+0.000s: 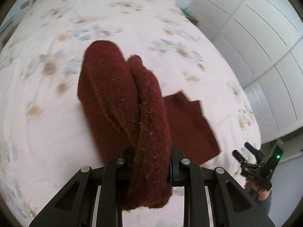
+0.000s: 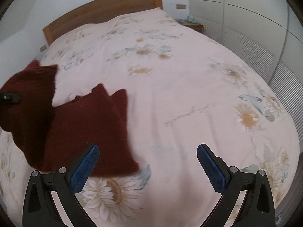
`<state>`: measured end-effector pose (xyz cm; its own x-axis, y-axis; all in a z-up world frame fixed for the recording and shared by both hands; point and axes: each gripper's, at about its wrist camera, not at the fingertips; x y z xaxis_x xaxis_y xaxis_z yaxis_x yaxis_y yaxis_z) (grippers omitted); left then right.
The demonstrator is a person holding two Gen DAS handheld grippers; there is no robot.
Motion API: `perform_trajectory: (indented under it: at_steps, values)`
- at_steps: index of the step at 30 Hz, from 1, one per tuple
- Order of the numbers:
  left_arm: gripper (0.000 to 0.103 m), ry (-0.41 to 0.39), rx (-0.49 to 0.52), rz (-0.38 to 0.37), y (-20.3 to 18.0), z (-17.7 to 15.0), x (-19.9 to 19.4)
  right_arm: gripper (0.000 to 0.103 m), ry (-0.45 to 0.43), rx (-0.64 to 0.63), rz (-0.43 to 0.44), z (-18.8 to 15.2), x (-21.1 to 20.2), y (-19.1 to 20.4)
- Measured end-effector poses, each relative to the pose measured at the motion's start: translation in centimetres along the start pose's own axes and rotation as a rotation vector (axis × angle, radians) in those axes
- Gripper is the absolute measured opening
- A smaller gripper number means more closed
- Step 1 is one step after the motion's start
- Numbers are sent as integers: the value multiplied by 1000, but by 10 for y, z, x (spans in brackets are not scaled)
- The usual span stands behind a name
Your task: Fold small clothes
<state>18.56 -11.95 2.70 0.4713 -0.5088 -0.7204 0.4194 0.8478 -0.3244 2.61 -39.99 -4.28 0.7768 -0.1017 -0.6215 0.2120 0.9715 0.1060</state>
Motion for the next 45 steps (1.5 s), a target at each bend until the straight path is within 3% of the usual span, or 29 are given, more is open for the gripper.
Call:
perform_trajectory:
  at_steps: [7, 13, 16, 19, 21, 25, 30, 34, 39, 45]
  values:
    - [19, 69, 71, -38, -68, -18, 70, 103, 12, 29, -36, -6, -6, -26]
    - [22, 147, 97, 95, -83, -51, 132, 103, 45, 36, -48, -20, -5, -37]
    - [29, 140, 106, 132, -86, -59, 140, 103, 56, 40, -50, -24, -4, -39]
    - [52, 142, 116, 161, -88, -60, 144, 103, 58, 47, -45, -25, -5, -40]
    - [59, 161, 104, 169, -88, -60, 145, 103, 59, 43, -41, -25, -6, -39]
    - [94, 154, 93, 173, -90, -58, 138, 103, 61, 23, -32, -23, -10, -33]
    - [102, 114, 54, 127, -92, -44, 114, 103, 53, -8, 12, -11, -16, -19]
    - [102, 63, 30, 123, -82, -26, 87, 103, 41, -43, 65, 7, -20, 2]
    - [102, 7, 2, 207, -48, -14, 55, 103, 68, -47, 129, 38, -12, 35]
    - [102, 3, 6, 316, 1, -40, 25, 98, 144, -113, 197, 78, 22, 93]
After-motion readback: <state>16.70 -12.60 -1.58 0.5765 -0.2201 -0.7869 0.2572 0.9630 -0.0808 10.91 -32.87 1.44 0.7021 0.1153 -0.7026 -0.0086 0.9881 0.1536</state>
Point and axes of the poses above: each gripper's, at about its wrist camera, not at the fingertips, and x roughly the way its jaws point, y to its left, z to its top, and after that the axes turned 14 degrees about -y, right-handed
